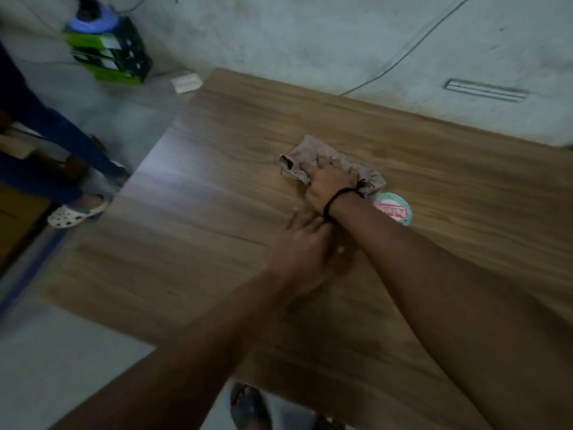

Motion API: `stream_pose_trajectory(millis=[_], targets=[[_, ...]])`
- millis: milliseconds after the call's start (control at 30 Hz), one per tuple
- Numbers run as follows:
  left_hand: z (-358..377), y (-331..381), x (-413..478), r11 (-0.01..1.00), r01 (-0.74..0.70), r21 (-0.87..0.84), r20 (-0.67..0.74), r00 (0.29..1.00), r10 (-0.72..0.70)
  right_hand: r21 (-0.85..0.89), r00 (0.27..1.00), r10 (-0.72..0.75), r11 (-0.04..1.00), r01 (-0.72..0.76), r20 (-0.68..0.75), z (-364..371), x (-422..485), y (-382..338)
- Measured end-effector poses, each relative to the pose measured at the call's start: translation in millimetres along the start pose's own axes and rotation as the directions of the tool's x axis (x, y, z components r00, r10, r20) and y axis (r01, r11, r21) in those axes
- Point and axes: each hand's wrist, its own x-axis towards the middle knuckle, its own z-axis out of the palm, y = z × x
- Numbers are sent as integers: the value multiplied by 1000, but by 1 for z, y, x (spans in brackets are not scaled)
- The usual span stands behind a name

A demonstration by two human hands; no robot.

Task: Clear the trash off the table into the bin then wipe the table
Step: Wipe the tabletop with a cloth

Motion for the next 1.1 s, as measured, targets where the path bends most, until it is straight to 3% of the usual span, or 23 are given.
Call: stream_pose_trajectory(millis=[167, 467, 533, 667, 733, 867, 967, 1033, 1100], targets=[[-24, -92, -66, 967, 253, 35, -48, 967, -251, -12, 998, -69, 998, 69, -1, 9, 8, -71], [-11, -108, -80, 982, 189, -22, -177, 966, -190, 20, 963, -266, 964, 266, 34, 20, -6, -177], [-12, -107, -80, 982, 185, -30, -149, 971, -188, 84, 953, -298, 952, 293, 53, 13, -7, -181], [-13, -107, -81, 974, 213, -77, -137, 965, -222, 341, 964, -227, 903, 263, -142, 2, -2, -148], [-18, -109, -86, 959, 246, -138, -181, 946, -268, 365, 958, -145, 902, 231, -247, -5, 0, -120], [-36, -121, -116, 886, 395, -241, -266, 852, -452, 201, 985, 47, 979, -13, -168, -23, 15, -64], [-38, -136, -150, 757, 561, -335, -276, 710, -648, 184, 984, 180, 967, -175, -13, -13, 29, -40], [-35, -142, -164, 632, 587, -506, -237, 610, -756, 87, 986, 162, 983, -164, 34, -5, 26, -52], [-32, -145, -163, 520, 547, -656, -212, 528, -822, -7, 998, 44, 999, -44, 41, 2, 13, -86]])
